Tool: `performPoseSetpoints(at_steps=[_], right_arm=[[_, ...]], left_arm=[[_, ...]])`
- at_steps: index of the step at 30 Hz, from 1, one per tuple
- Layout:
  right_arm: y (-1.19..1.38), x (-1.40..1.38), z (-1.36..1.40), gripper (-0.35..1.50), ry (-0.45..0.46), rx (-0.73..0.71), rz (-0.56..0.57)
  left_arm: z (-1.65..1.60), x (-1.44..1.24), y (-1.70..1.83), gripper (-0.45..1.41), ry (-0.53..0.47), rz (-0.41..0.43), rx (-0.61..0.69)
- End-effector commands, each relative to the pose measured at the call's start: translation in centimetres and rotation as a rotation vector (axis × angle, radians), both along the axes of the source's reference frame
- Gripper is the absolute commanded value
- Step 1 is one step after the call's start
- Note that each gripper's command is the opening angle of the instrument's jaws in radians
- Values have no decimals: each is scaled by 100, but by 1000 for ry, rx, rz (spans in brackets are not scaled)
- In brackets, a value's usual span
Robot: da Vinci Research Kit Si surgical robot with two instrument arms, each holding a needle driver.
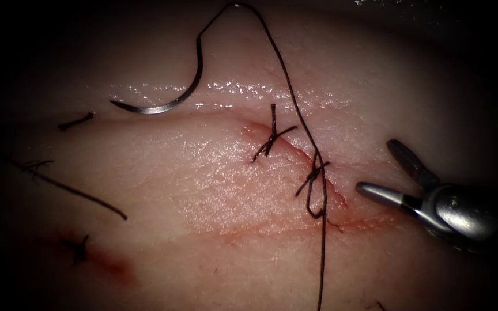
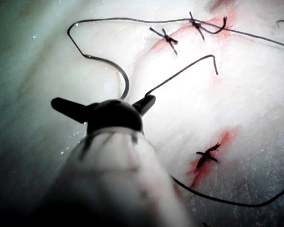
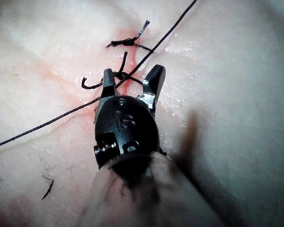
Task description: Wound Closure
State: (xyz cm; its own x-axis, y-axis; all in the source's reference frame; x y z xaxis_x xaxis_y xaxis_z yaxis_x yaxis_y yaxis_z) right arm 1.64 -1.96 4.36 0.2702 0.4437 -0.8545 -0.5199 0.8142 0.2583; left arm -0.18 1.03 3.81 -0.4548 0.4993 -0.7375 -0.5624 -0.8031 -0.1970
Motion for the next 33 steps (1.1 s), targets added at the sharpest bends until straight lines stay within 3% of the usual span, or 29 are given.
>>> performPoseSetpoints(at_steps=[1, 3, 4, 6, 11, 25, 33], right_arm=[[-2, 8, 3, 148, 3, 1, -1], [-3, 8, 3, 148, 3, 1, -1], [-3, 8, 3, 148, 3, 1, -1], [-4, 8, 2, 148, 0, 1, 1], [-6, 8, 2, 146, 2, 0, -1], [-13, 24, 7, 145, 4, 2, -19], [-16, 27, 8, 145, 1, 2, -22]], left_arm=[[-4, -16, 0, 140, -12, 6, -15], [-26, -52, 5, 140, 3, 18, -41], [-26, -52, 5, 140, 3, 18, -41], [-32, -77, 7, 137, -1, 23, -54], [-8, -109, -4, 128, 29, 42, -111], [189, -103, -96, 128, 22, 84, 27], [261, -104, -111, 128, 57, 96, 15]])
